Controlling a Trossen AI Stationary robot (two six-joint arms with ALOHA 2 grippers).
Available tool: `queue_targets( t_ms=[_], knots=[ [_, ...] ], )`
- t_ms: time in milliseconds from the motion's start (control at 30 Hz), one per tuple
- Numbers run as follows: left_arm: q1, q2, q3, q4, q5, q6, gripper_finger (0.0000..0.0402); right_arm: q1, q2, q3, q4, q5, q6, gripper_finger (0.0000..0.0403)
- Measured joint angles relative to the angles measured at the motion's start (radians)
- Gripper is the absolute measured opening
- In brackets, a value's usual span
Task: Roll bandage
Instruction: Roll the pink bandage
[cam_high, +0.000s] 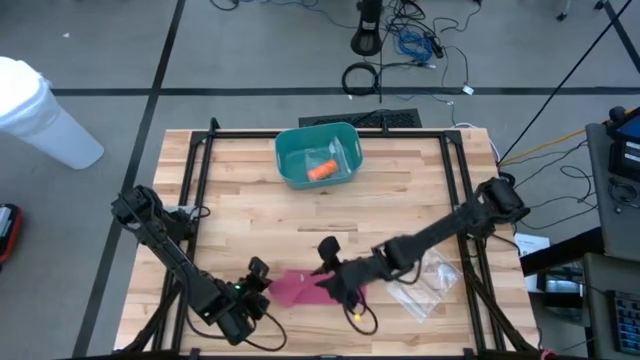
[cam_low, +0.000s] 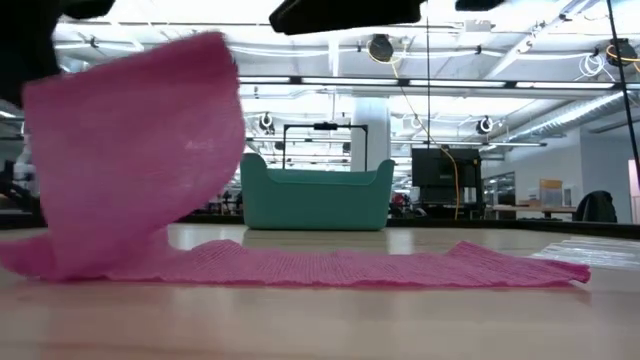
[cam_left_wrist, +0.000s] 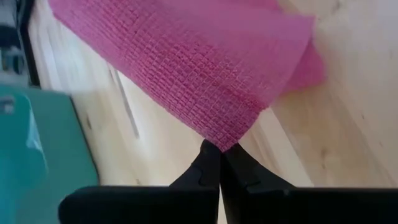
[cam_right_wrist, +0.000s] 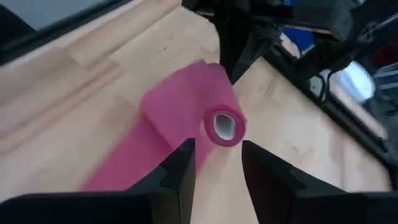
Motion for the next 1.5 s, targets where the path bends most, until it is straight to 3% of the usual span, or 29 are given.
queue_targets(
  t_ms=[200,600,867,1133,1500],
  knots=[
    [0.048,-0.001,0.065,0.019,0.036,0.134,0.0,0.037,0.012,0.0,0.038,0.08,0.009,0.0099],
    [0.096,-0.003,0.131,0.036,0.144,0.262,0.0,0.034,0.022,0.0,0.042,0.086,0.01,0.0089],
    [0.1,-0.004,0.131,0.026,0.158,0.268,0.0,0.07,-0.023,0.0,-0.074,0.264,0.037,0.0089],
    [0.114,-0.004,0.131,0.026,0.167,0.276,0.0,0.083,-0.021,0.0,-0.059,0.164,0.081,0.0089],
    [0.156,-0.004,0.131,0.041,0.22,0.292,0.0,0.078,0.009,0.0,-0.002,0.108,0.036,0.0089]
  ],
)
